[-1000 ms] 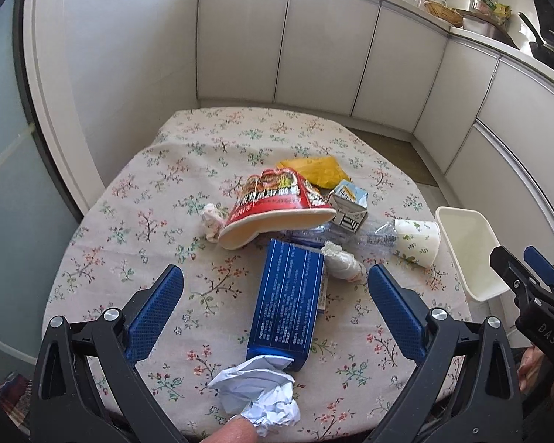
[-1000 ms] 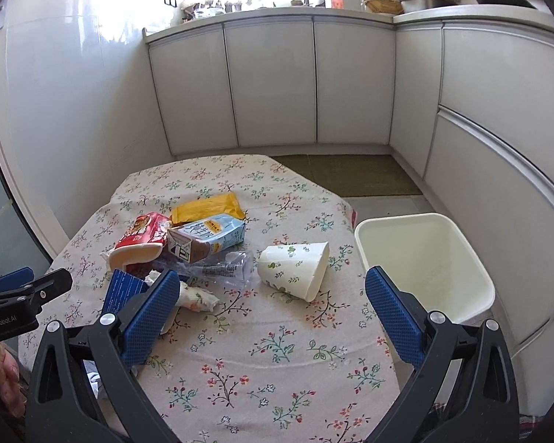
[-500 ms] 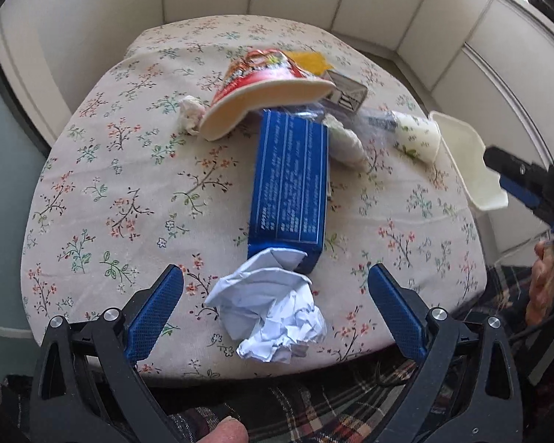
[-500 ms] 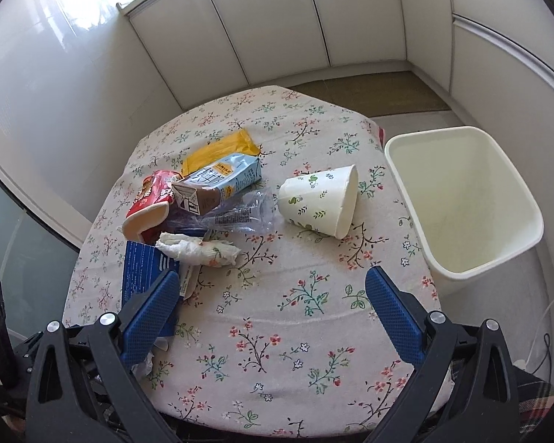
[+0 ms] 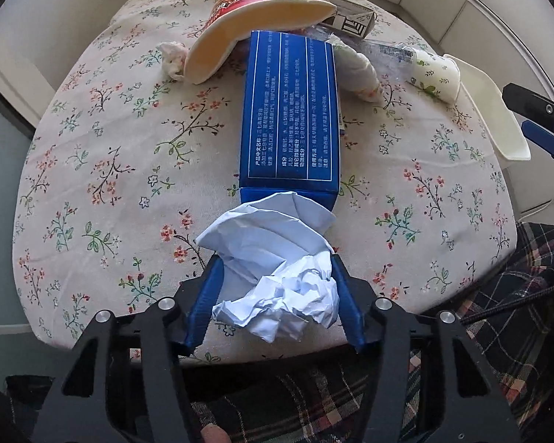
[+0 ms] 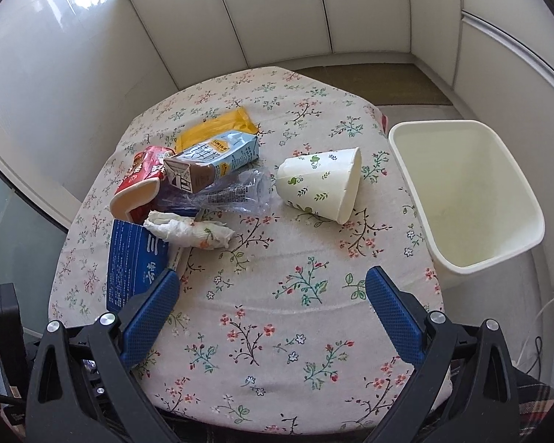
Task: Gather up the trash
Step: 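Lower the left gripper onto the crumpled white paper and close it, then lift the crumpled paper with the left gripper while the right gripper grasps the white tissue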
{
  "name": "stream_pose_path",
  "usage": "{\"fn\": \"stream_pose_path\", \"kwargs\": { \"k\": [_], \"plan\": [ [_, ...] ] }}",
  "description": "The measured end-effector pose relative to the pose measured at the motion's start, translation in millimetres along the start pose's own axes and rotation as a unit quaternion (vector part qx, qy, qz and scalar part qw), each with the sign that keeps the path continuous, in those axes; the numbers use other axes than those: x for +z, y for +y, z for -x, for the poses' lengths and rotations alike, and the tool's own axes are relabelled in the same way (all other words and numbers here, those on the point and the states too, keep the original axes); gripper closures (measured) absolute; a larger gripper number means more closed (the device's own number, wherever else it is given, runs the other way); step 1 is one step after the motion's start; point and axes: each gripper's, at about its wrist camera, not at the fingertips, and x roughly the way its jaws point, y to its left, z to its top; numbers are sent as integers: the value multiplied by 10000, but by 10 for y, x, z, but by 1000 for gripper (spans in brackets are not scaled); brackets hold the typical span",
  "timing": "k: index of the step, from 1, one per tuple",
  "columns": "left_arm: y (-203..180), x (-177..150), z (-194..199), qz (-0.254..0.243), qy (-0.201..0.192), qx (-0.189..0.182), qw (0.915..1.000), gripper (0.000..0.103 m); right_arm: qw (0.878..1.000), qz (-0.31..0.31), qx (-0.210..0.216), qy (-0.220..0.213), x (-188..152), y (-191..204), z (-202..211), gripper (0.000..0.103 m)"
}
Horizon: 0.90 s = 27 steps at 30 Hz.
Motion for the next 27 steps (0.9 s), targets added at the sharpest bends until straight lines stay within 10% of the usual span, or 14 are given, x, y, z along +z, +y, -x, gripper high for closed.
{"fn": "stream_pose_path", "kwargs": {
  "k": [15, 27],
  "plan": [
    [207, 255, 639, 736, -1098, -810, 9879, 60, 9951, 945, -50, 276, 66, 227, -153, 6],
    [206, 1163, 1466, 307, -2326, -960, 9673, 60, 9323, 3536, 137, 743, 73, 1006, -810, 30]
  ]
}}
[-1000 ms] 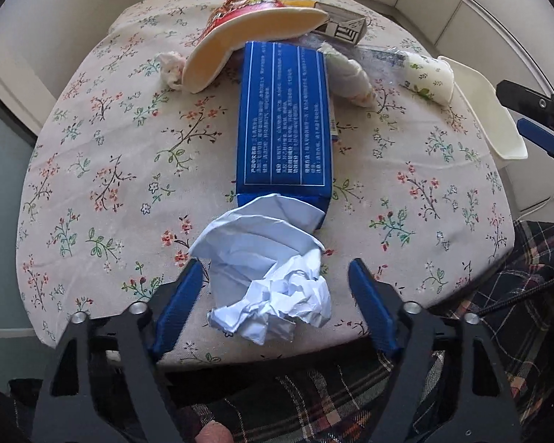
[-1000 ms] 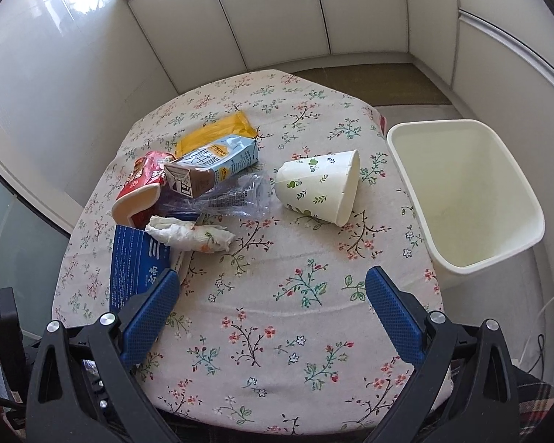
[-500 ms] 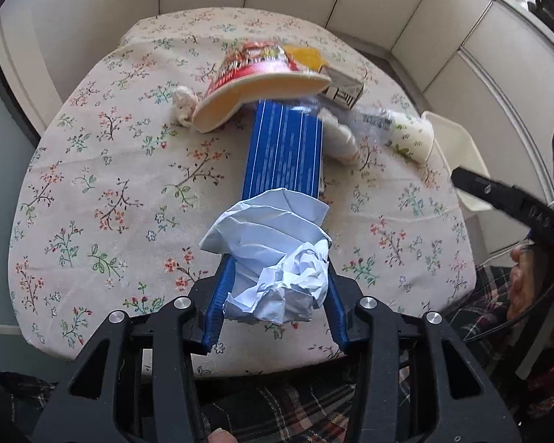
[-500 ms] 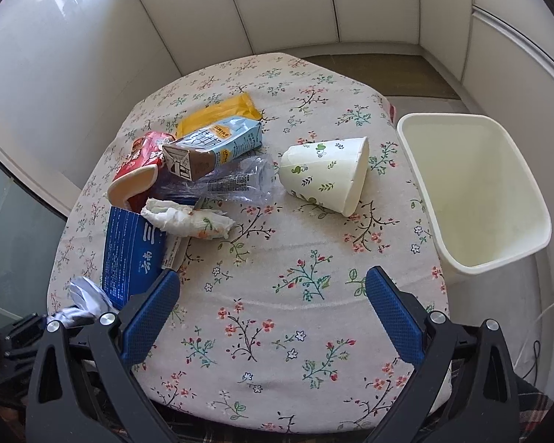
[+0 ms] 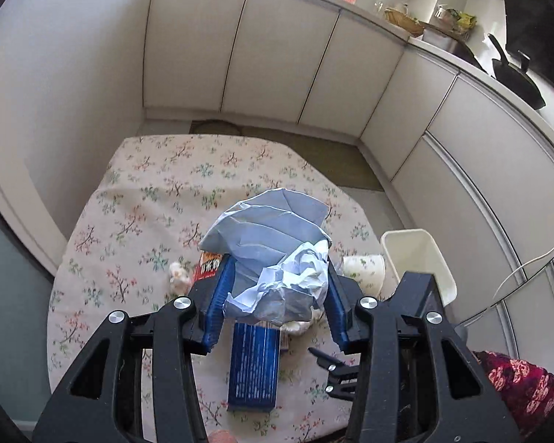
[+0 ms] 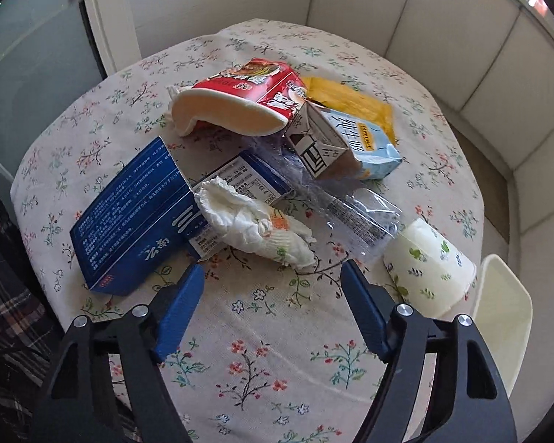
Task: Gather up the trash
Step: 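Lift the crumpled paper with the left gripper while the right gripper grasps the white tissue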
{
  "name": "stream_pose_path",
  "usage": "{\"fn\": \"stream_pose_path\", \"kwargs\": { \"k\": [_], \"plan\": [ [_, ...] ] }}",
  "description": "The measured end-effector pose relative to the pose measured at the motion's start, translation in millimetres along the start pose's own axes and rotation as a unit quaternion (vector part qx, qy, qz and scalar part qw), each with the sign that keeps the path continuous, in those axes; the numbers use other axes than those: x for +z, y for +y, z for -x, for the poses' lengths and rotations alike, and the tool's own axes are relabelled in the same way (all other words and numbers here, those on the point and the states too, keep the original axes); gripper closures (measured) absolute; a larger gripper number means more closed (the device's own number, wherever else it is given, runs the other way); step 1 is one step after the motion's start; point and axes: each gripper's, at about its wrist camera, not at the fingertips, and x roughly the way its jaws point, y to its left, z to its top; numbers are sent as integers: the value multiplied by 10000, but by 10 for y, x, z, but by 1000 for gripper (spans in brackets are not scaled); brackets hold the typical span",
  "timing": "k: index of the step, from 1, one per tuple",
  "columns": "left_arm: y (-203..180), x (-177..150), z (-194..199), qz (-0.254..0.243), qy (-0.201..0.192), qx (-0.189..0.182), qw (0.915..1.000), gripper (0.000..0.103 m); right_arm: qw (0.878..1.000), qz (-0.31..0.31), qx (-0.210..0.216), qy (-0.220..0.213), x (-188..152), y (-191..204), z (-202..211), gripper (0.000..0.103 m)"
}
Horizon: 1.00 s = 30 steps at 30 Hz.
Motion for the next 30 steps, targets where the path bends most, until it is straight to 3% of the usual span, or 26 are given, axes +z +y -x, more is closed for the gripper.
{"fn": "stream_pose_path", "kwargs": {
  "k": [3, 6, 12, 20, 30],
  "plan": [
    [101, -10, -112, 122, -150, -254, 9995, 60, 9996, 233, 151, 3, 21, 15, -131, 36],
    [167, -63, -306, 264, 105, -326, 9991, 60, 9985, 402, 360, -26, 71, 46, -246, 42],
    [263, -53, -404, 373, 122, -463, 9982, 60, 9975, 145, 685, -4, 180, -28, -370, 58],
    [402, -67, -476, 583, 184, -345, 9975, 60, 9955, -101, 942, -6, 173, -69, -302, 62],
    [326, -43, -474, 616, 144, -274, 9976, 60, 9925, -413, 1020, -534, 118, -186, 111, 62]
  ]
}}
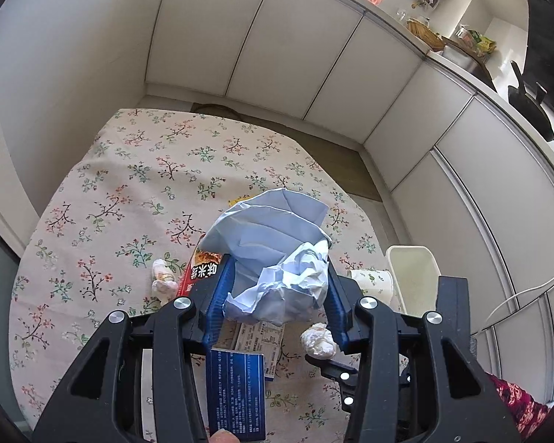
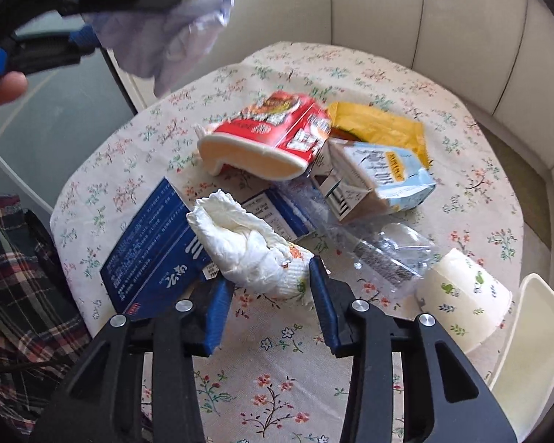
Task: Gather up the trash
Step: 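Lift the crumpled paper with the left gripper while the right gripper grasps the white tissue, then carry the tissue over the white bin and open the right gripper while the left gripper carries the paper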
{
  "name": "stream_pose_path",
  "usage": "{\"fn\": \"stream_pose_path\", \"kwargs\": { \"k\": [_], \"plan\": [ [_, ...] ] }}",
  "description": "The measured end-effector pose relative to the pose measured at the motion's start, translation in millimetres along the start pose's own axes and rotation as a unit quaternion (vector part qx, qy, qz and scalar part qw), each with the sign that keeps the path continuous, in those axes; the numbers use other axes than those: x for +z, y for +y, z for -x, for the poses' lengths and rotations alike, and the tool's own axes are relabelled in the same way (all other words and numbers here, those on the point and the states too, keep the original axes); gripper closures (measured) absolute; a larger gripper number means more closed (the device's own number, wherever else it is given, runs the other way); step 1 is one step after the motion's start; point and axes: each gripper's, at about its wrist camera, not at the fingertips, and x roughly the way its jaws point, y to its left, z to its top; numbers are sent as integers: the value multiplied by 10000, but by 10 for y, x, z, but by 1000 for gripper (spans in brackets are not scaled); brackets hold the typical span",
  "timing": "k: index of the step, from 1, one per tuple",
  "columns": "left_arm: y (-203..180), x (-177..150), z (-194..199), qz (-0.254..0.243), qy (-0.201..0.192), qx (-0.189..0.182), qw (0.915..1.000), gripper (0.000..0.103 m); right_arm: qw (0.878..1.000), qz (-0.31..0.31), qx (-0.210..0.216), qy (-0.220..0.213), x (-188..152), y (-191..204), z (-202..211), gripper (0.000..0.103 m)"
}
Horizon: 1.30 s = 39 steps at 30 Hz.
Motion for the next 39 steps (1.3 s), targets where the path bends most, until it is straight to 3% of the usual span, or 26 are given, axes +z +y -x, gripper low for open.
{"fn": "stream_pose_path", "kwargs": {
  "k": [11, 20, 29, 34, 39],
  "plan": [
    [-349, 35, -162, -105, -45, -120, 9999, 60, 9915, -746, -534, -920, -18, -479, 628, 62],
    [-682, 32, -407, -155, 22, -237, 9996, 60, 9692, -1404, -1399, -1459, -202, -926, 1083, 61],
    [-1144, -93, -714, -405, 223, -400, 9981, 59, 9091, -2675, -2913, -1311, -630, -1588, 1417, 59],
    [-1501, -139, -809, -586, 165, -570, 9965, 59, 8695, -3194, -3483, -1437, -842, -1801, 1673, 23],
    [-1846, -187, -938, -873, 182, -673, 9937, 59, 8327, -3603, -3811, -1775, -1028, -1944, 1974, 13]
  ]
}}
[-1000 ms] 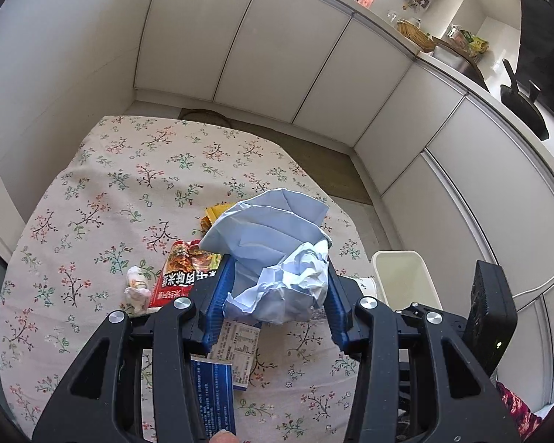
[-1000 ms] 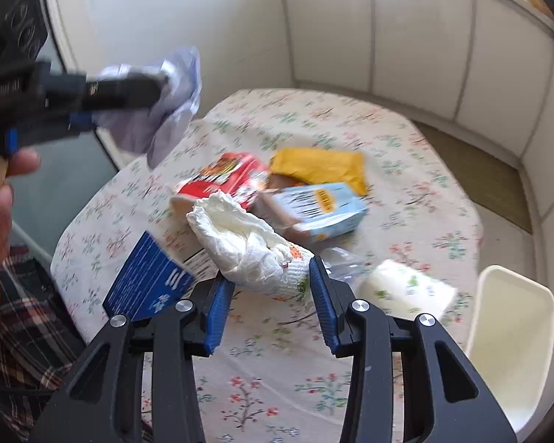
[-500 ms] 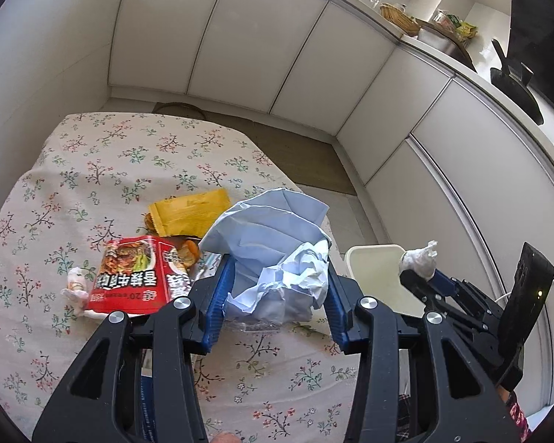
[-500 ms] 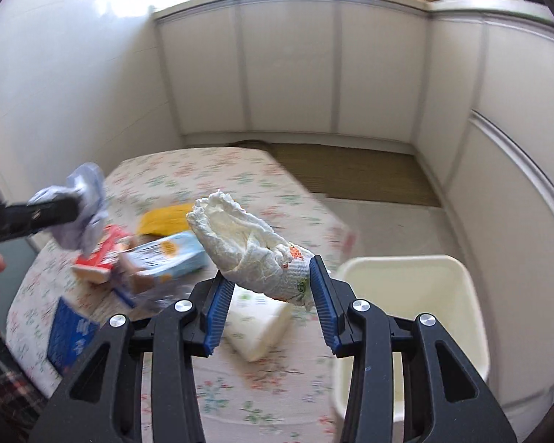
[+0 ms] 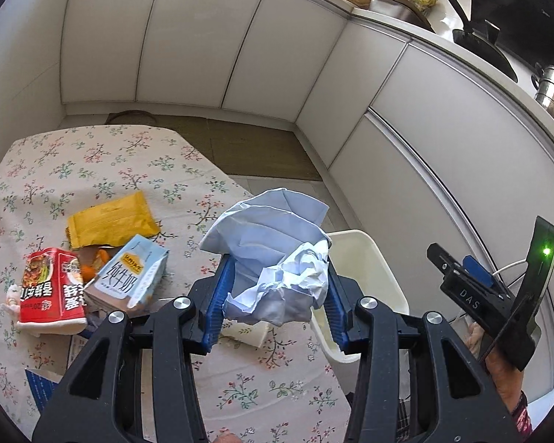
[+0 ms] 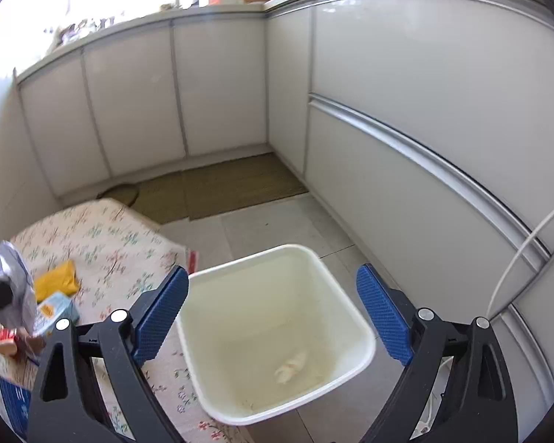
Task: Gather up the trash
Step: 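Carry the tissue over the white bin and open the right gripper while the left gripper carries the paper, then move the crumpled paper over the white bin and open the left gripper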
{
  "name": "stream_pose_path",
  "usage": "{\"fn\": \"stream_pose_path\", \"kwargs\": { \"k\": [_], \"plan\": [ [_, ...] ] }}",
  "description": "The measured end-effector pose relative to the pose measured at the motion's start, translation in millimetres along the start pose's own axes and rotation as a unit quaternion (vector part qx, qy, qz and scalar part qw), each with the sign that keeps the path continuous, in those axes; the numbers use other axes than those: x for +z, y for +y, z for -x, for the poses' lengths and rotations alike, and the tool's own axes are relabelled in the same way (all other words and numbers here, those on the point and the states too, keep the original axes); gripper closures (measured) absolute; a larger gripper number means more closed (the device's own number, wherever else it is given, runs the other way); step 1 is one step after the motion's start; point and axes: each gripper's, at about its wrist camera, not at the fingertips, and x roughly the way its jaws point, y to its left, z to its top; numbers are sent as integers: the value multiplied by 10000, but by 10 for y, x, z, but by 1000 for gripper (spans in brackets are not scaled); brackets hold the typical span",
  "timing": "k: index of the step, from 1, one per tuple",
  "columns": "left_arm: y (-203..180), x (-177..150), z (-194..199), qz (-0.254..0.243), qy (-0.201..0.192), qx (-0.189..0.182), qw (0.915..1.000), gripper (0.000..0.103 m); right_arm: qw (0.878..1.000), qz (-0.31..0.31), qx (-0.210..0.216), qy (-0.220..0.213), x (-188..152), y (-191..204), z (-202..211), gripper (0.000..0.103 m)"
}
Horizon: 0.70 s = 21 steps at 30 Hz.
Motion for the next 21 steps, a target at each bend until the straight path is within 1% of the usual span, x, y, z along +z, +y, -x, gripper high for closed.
{"fn": "stream_pose_path", "kwargs": {
  "k": [3, 5, 13, 18, 21],
  "plan": [
    [-167, 3, -150, -13, 89, -140, 9999, 59, 9996, -216, -129, -92, 46, -183, 28, 12],
    [-323, 3, -258, -124, 150, -209, 9996, 59, 9992, -331, -201, -115, 56, -273, 10, 9],
    [-814, 81, -554, -398, 281, -510, 9975, 58, 9962, -760, -418, -119, 57, -617, 23, 9],
    [-1080, 149, -777, -569, 421, -633, 9955, 57, 9939, -957, -554, -28, 13, -836, 18, 9],
    [-1199, 193, -966, -650, 548, -616, 9945, 53, 9919, -1103, -622, -10, -2, -922, 11, 9]
  ]
}}
